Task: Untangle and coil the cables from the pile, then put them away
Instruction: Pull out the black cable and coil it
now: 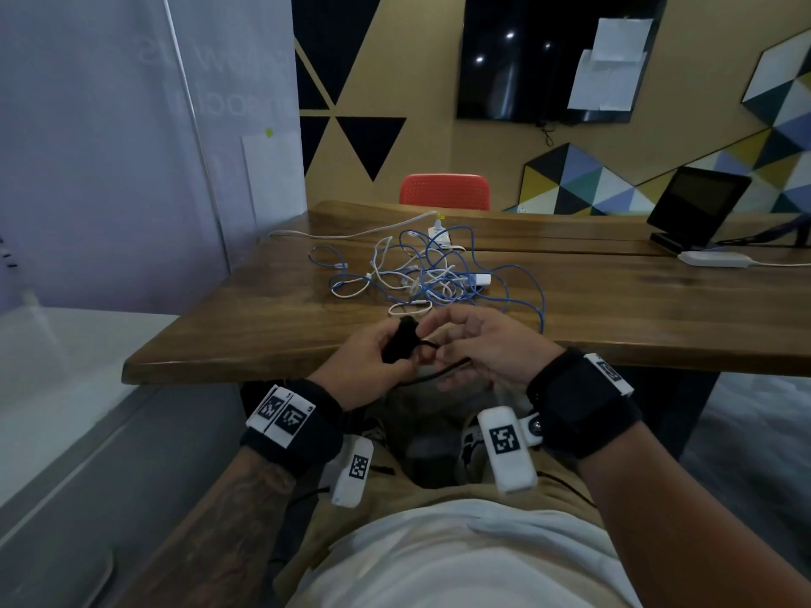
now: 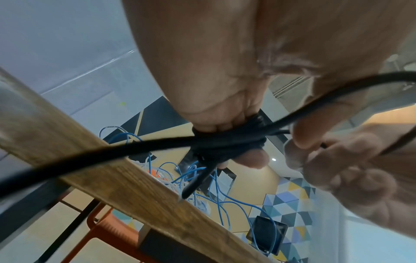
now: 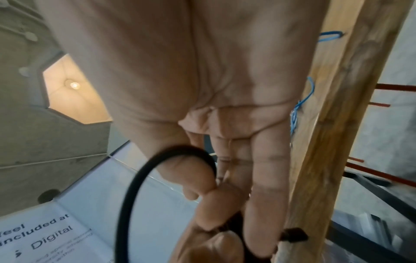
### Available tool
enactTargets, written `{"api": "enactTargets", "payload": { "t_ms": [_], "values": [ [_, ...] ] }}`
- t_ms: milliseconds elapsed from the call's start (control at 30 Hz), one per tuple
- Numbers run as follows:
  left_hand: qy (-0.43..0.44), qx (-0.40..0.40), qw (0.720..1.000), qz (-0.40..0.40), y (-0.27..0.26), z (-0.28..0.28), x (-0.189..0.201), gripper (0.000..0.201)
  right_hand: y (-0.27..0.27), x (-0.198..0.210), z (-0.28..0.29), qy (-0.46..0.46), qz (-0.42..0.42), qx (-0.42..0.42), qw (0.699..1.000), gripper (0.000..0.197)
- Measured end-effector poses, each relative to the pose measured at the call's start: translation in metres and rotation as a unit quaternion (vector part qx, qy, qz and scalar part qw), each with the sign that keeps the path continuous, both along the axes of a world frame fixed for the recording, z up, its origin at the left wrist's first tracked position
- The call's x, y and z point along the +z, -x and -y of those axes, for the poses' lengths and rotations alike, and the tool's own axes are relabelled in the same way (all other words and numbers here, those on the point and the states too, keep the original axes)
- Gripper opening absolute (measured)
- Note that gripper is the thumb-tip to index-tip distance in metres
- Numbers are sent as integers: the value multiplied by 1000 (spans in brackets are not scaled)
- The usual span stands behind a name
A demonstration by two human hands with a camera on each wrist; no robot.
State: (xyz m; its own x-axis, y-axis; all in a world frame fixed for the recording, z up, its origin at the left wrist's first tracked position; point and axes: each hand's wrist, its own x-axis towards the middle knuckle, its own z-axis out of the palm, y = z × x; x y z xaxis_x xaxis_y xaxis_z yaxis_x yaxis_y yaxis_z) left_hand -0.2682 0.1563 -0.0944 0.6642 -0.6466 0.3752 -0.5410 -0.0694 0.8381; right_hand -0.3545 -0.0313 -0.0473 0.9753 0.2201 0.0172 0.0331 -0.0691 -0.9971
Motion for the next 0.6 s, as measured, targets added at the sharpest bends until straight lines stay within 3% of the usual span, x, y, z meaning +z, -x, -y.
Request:
{"api": "enactTargets", "payload": {
  "t_ms": [100, 200, 300, 400, 500, 600],
  "values": [
    [-19, 0, 999, 37, 4, 3, 3, 14, 0, 1, 0, -2, 17, -30, 999, 24],
    [-18, 4, 1000, 16, 0, 0, 2, 11, -2, 2, -1, -37, 44, -75, 996, 18],
    [-23, 14, 999, -43, -5, -7, 2, 18, -5, 7, 9, -127, 64, -159, 977, 12],
    [44, -17, 986, -160, 1, -9, 10, 25, -9, 8, 18, -41, 141, -234, 961, 12],
    [183, -66, 937, -291, 11, -6, 24, 35, -21, -9, 19, 135, 219, -297, 920, 10],
    [326, -103, 856, -388, 14, -7, 36, 31, -27, -31, 2, 272, 196, -246, 909, 12]
  ]
}}
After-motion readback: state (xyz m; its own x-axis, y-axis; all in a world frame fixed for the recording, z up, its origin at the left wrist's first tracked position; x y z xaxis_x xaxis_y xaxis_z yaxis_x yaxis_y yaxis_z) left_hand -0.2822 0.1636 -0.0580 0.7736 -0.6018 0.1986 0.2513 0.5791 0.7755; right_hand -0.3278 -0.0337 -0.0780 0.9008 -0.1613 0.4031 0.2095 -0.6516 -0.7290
